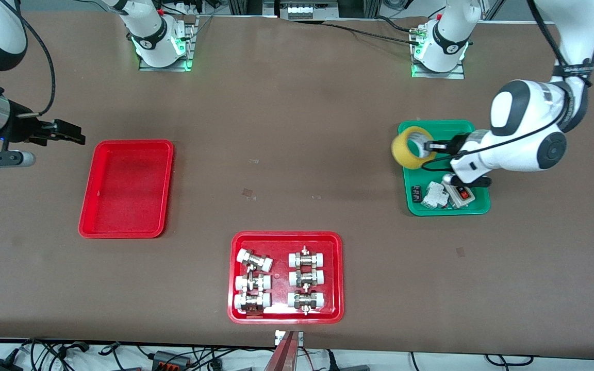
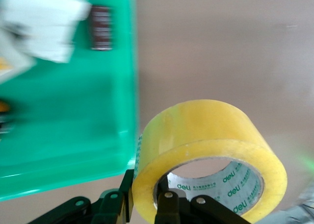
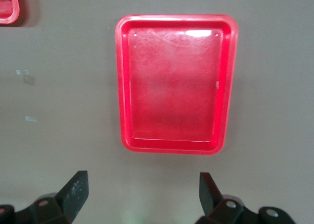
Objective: Left arm passes tape to right arm into tray
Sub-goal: 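Lift the tape with the left gripper while the right gripper reaches toward it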
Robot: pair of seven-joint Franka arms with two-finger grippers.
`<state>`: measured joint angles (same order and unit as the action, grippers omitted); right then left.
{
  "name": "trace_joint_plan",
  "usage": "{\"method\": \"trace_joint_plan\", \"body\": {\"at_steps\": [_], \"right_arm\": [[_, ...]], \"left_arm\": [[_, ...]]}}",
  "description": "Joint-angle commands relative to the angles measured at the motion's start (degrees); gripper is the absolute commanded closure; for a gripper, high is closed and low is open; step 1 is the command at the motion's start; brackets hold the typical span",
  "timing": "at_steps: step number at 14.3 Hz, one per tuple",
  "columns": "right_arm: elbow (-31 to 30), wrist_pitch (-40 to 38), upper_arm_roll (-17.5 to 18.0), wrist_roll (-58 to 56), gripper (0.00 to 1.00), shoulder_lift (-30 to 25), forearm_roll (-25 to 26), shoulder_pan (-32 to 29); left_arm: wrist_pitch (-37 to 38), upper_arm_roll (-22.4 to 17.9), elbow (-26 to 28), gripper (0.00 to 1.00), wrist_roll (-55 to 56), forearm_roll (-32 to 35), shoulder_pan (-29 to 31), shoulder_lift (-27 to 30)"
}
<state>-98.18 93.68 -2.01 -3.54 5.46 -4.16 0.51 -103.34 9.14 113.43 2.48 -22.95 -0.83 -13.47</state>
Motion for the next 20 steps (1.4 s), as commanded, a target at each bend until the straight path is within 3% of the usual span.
{"method": "trace_joint_plan", "body": {"at_steps": [1, 3, 7, 9, 10, 12, 13, 17, 20], "right_arm": [[1.6, -1.5, -0.2, -1.0, 0.0, 1.0, -5.9, 0.5], [1.2, -1.2, -0.1, -2.2, 0.0, 2.2, -7.5, 1.8], [1.3, 2.5, -0.1, -3.0, 0.0, 7.8, -20.1, 6.4], [1.6, 5.4, -0.1, -3.7, 0.0, 8.9, -22.8, 8.4], [1.7, 6.9, -0.1, -5.0, 0.0, 9.1, -26.0, 9.1], [2.3, 7.4, -0.1, -5.6, 0.0, 10.0, -37.9, 9.4], [3.6, 7.3, -0.1, -6.3, 0.0, 11.5, -41.5, 9.4], [14.9, 6.6, 0.3, -8.3, 0.0, 17.5, -42.2, 10.8], [16.0, 7.7, 0.3, -7.7, 0.0, 17.7, -41.6, 14.9]], "left_arm": [[1.7, 3.7, -9.2, 0.9, 9.8, -5.3, -3.6, -5.2], [1.7, 3.9, -15.7, 0.91, 16.1, -9.7, -7.5, -8.2], [1.0, 3.9, -24.0, 0.91, 18.3, -25.8, -10.9, -12.8], [0.2, 3.9, -26.7, 0.91, 20.6, -30.6, -12.3, -14.1], [-1.9, 3.9, -27.3, 0.9, 21.2, -33.5, -12.3, -14.6], [-6.1, 3.9, -27.3, 0.9, 20.9, -39.9, -12.5, -14.8], [-7.6, 3.9, -27.3, 0.9, 21.0, -41.2, -13.7, -14.7], [-10.3, 3.9, -27.3, 0.91, 20.9, -41.3, -14.8, -14.9], [-10.3, 3.9, -27.3, 0.9, 20.9, -41.1, -14.7, -14.8]]}}
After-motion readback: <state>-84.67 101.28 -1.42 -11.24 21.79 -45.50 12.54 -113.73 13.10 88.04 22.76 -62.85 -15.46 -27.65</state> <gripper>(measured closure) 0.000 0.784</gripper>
